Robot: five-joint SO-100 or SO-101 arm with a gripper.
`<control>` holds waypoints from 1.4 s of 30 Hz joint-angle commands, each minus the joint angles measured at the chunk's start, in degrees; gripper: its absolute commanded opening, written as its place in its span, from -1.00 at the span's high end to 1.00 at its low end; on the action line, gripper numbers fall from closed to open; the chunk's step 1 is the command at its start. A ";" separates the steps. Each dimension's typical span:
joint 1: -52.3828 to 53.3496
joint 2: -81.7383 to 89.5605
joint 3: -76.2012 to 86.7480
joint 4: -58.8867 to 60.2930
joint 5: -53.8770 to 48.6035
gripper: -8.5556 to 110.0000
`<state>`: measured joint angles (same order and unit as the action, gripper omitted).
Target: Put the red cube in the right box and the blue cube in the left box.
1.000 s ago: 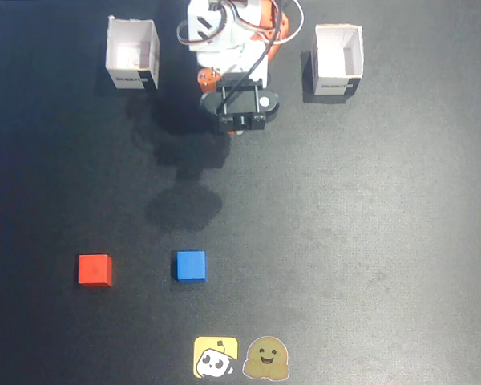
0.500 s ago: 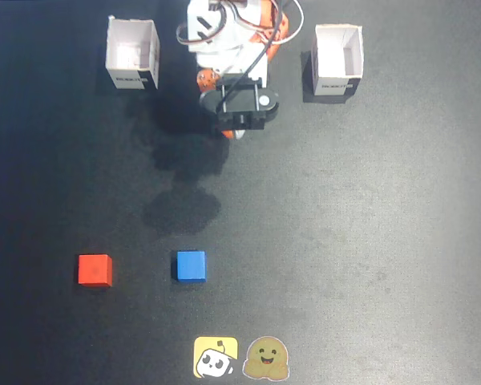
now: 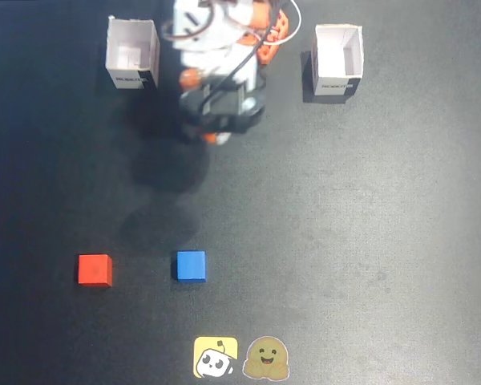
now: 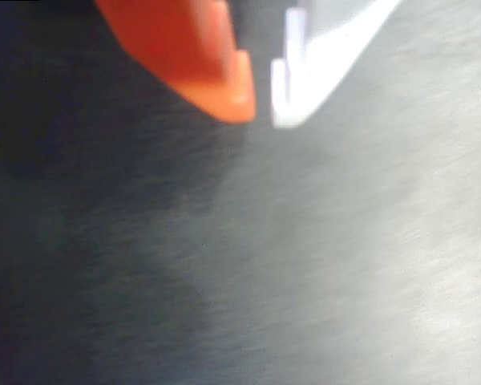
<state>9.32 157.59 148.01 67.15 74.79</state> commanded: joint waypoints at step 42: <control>17.31 -67.41 -63.11 -2.64 -9.49 0.73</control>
<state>26.10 90.44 88.68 65.39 65.39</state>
